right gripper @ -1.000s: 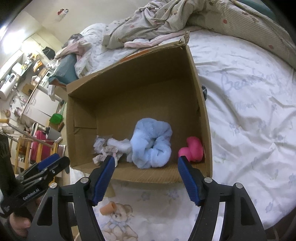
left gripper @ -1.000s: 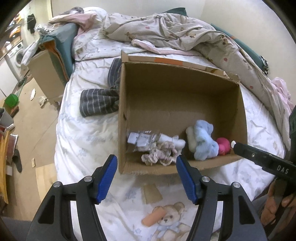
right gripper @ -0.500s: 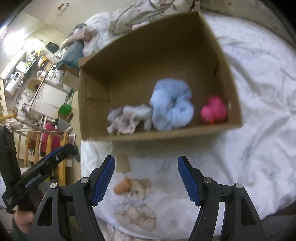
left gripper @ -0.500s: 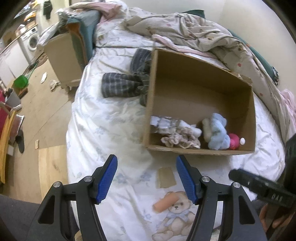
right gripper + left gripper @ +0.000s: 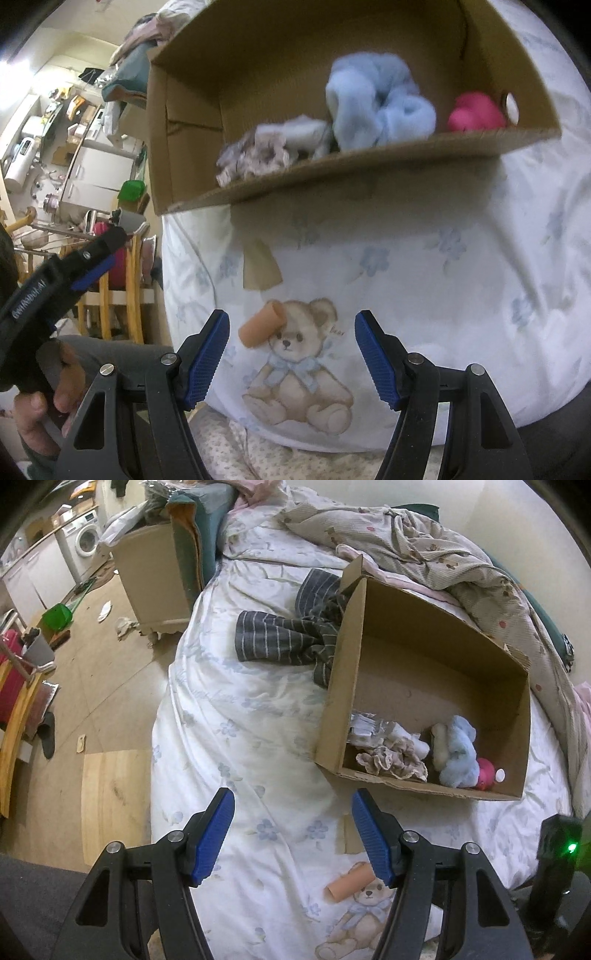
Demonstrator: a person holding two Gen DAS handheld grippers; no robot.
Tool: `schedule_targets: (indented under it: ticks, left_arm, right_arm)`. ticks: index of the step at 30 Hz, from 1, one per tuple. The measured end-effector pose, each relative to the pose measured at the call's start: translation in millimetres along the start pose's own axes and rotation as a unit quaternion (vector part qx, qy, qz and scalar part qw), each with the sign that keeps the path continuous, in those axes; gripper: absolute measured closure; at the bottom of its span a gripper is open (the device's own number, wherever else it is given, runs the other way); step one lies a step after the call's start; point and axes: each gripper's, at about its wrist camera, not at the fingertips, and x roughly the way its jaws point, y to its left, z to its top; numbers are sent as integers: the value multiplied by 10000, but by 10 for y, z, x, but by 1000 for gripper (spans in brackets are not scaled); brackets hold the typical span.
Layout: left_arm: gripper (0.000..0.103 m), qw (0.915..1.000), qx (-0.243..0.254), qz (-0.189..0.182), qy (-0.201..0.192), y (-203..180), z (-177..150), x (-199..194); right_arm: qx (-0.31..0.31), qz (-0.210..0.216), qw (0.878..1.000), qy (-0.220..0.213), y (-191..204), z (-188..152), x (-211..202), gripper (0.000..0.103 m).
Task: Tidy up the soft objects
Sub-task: 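Move both tools out of the box toward the peach foam roller and tan tag, then grasp the peach foam roller with the right tool while the left tool grasps the tan cardboard tag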
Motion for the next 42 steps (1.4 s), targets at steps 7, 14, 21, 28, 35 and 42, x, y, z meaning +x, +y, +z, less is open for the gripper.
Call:
schedule_targets:
  ticks: [7, 14, 21, 28, 35, 42]
  left_arm:
    - [40, 9995, -122, 220, 169, 117, 59, 81]
    - [40, 9988, -196, 74, 446, 124, 95, 208]
    - [40, 9980, -138, 26, 615, 89, 61, 327]
    - [40, 9955, -159, -259, 894, -22, 8, 463]
    - [40, 9907, 104, -408, 1293, -429, -114, 777]
    - [44, 9844, 247, -243, 1724, -693, -194, 1153]
  right_arm:
    - [494, 94, 9987, -84, -66, -39, 39, 37]
    - [557, 72, 9978, 351, 74, -46, 336, 40]
    - [368, -105, 9974, 615, 278, -76, 710, 80]
    - [293, -12, 9990, 346, 143, -6, 345, 98]
    - [-59, -277, 9996, -30, -49, 237, -283, 98]
    - [112, -261, 9993, -256, -306, 165, -365, 98]
